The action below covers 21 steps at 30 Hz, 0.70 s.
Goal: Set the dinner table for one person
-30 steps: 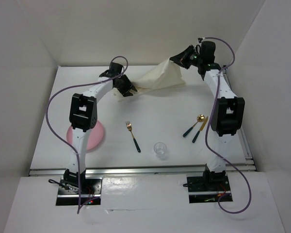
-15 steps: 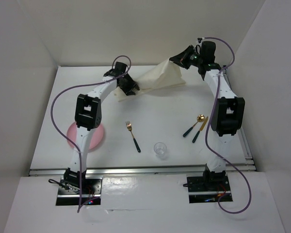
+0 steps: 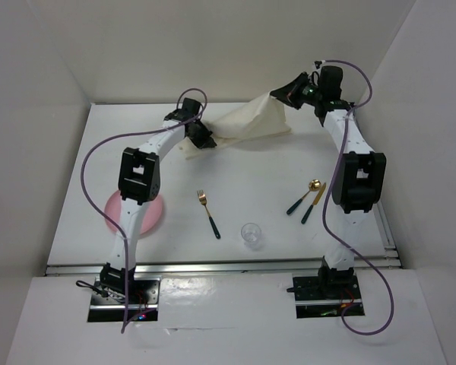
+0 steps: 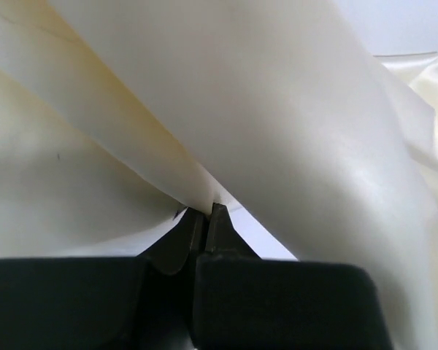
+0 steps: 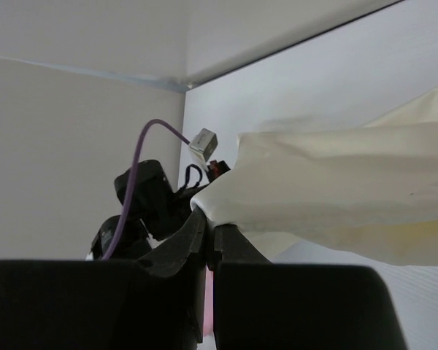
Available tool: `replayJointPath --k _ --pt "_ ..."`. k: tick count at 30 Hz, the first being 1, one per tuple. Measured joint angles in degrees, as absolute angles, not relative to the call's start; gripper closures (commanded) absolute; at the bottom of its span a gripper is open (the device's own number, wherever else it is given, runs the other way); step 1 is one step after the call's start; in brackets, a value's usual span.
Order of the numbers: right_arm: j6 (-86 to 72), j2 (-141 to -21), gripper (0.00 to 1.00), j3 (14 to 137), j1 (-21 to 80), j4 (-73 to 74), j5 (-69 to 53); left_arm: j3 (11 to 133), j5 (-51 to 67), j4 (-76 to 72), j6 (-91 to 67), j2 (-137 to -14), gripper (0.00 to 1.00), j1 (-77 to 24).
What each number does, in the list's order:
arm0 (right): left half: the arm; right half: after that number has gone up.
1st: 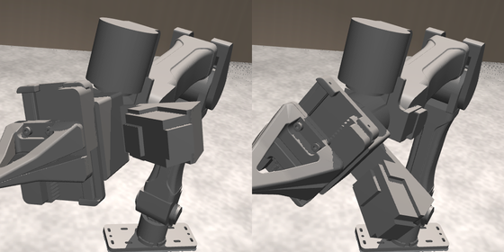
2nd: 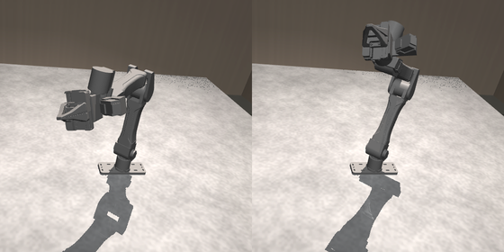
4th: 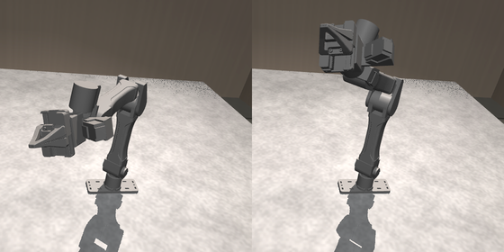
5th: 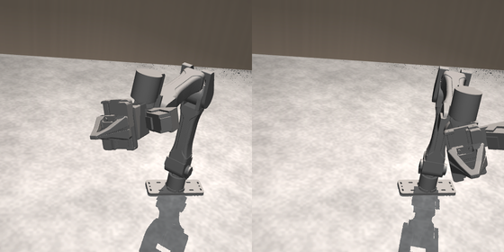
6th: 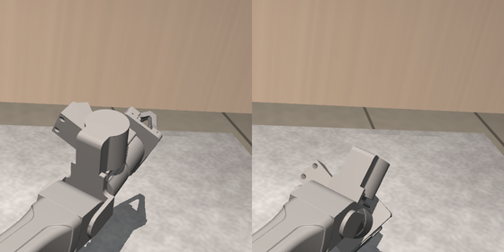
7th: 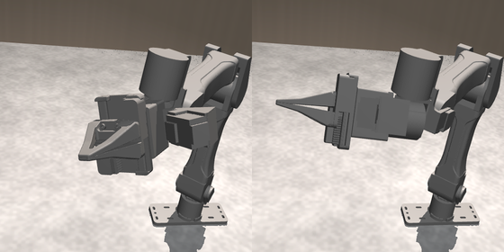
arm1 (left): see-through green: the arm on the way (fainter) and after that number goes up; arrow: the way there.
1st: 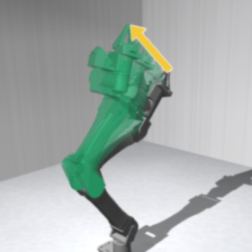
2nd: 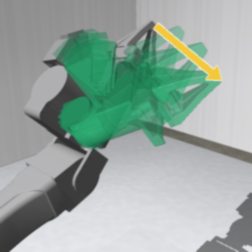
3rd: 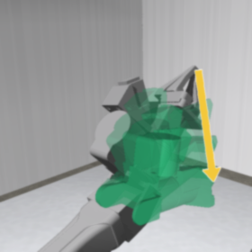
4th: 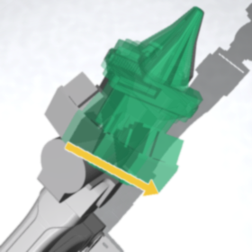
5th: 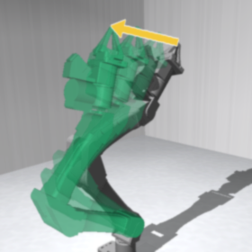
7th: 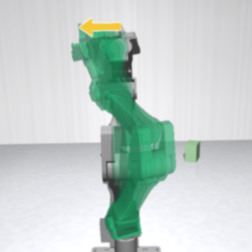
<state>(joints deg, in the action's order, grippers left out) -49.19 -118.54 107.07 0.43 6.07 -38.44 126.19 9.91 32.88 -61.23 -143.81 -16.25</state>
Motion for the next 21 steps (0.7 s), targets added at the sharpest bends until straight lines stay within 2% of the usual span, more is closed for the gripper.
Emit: replayJointPath --k 7,21 --pt "-48.03 -117.80 1.00 103.77 -1.56 6.44 -38.57 123.52 9.82 33.93 -58.46 -137.05 1.00 -14.90" --pt "-37.10 -106.87 1.00 101.60 -4.56 14.90 -38.83 115.46 11.66 37.39 -48.03 -107.66 1.00 -6.79"
